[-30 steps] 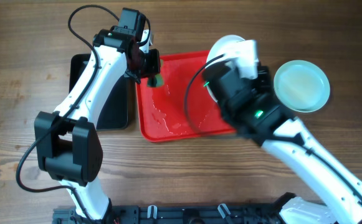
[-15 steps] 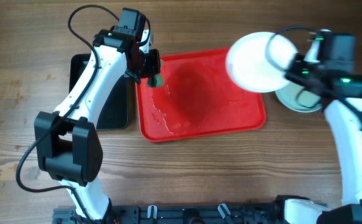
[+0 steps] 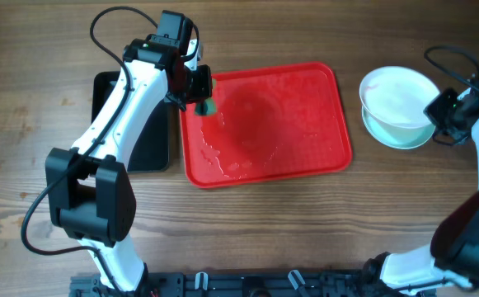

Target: Clean dirty plates on tray and stack at the side

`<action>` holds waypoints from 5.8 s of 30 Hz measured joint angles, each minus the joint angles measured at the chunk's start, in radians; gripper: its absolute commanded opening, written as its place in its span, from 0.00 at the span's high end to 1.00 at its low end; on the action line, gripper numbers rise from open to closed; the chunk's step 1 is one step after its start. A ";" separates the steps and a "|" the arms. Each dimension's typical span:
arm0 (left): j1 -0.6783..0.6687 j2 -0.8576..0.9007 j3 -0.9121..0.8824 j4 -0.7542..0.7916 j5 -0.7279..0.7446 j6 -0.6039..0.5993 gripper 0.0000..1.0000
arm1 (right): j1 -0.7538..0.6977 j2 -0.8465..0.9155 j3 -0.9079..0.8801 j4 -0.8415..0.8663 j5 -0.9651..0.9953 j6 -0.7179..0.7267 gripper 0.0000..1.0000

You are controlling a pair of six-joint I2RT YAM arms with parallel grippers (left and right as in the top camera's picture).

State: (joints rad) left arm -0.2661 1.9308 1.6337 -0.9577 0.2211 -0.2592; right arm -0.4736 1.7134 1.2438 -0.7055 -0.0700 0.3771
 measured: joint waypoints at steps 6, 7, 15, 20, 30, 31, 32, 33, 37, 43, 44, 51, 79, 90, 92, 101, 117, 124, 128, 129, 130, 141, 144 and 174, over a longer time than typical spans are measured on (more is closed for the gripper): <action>0.000 0.000 0.000 0.000 0.000 0.000 0.96 | -0.026 0.110 -0.001 0.029 0.023 0.040 0.95; 0.000 0.000 0.000 0.000 0.000 0.000 0.96 | -0.029 0.118 -0.001 0.030 0.026 0.045 0.88; 0.000 0.000 0.000 0.000 0.000 0.000 0.96 | -0.032 0.122 -0.003 0.014 0.023 0.064 0.52; 0.001 -0.001 0.000 -0.027 0.000 0.000 0.96 | -0.032 0.091 0.008 -0.043 -0.071 0.026 0.46; 0.090 -0.111 0.000 -0.267 -0.195 -0.079 0.96 | 0.109 -0.176 0.055 -0.100 -0.213 -0.078 0.22; 0.107 -0.126 0.000 -0.286 -0.227 -0.092 0.96 | 0.135 -0.181 0.055 -0.102 -0.216 -0.085 0.21; 0.120 -0.133 0.000 -0.293 -0.249 -0.098 0.96 | 0.156 -0.181 0.055 -0.104 -0.219 -0.088 0.21; 0.132 -0.137 0.000 -0.295 -0.271 -0.104 0.96 | 0.186 -0.180 0.055 -0.105 -0.221 -0.090 0.20; 0.190 -0.133 0.000 -0.256 -0.359 -0.122 0.96 | 0.283 -0.172 0.055 -0.107 -0.220 -0.096 0.15; 0.242 -0.070 0.000 -0.203 -0.409 -0.129 0.96 | 0.386 -0.146 0.055 -0.110 -0.209 -0.095 0.13; 0.249 -0.047 0.000 -0.192 -0.411 -0.129 0.96 | 0.394 -0.143 0.055 -0.110 -0.209 -0.095 0.13; 0.262 0.098 0.000 -0.132 -0.400 -0.129 0.90 | 0.401 -0.142 0.055 -0.110 -0.199 -0.095 0.13; 0.262 0.125 0.000 -0.092 -0.354 -0.135 0.00 | 0.401 -0.142 0.055 -0.110 -0.179 -0.096 0.12; 0.262 0.093 0.037 -0.141 -0.350 -0.135 0.00 | 0.401 -0.145 0.055 -0.110 -0.177 -0.145 0.12; 0.261 0.040 0.049 -0.143 -0.350 -0.135 0.00 | 0.401 -0.156 0.055 -0.110 -0.180 -0.153 0.13; 0.260 -0.321 0.100 -0.196 -0.351 -0.135 0.00 | 0.401 -0.446 0.055 -0.170 -0.264 -0.272 0.12; 0.260 -0.339 0.101 -0.201 -0.351 -0.135 0.00 | 0.401 -0.868 0.055 -0.478 -0.359 -0.288 0.01; 0.260 -0.339 0.101 -0.201 -0.351 -0.135 0.00 | 0.401 -0.876 0.055 -0.524 -0.311 -0.297 0.01; 0.260 -0.339 0.101 -0.201 -0.351 -0.135 0.00 | 0.401 -0.877 0.052 -0.431 -0.303 -0.323 0.01; 0.260 -0.339 0.101 -0.201 -0.351 -0.135 0.00 | 0.401 -0.885 0.040 -0.374 -0.303 -0.335 0.01; 0.260 -0.339 0.101 -0.201 -0.351 -0.135 0.00 | 0.404 -0.895 0.024 -0.322 -0.302 -0.346 0.00; 0.260 -0.339 0.101 -0.201 -0.351 -0.135 0.00 | 0.475 -1.275 -0.533 0.313 -0.245 -0.333 0.01; 0.260 -0.339 0.101 -0.201 -0.351 -0.135 0.00 | 0.477 -1.355 -0.722 0.497 -0.211 -0.294 0.01; 0.260 -0.339 0.101 -0.201 -0.350 -0.135 0.00 | 0.526 -1.695 -1.237 0.721 -0.179 -0.303 0.00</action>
State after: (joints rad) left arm -0.0063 1.5917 1.7348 -1.1591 -0.1291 -0.3946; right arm 0.0521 0.0181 0.0071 0.0154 -0.2493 0.0738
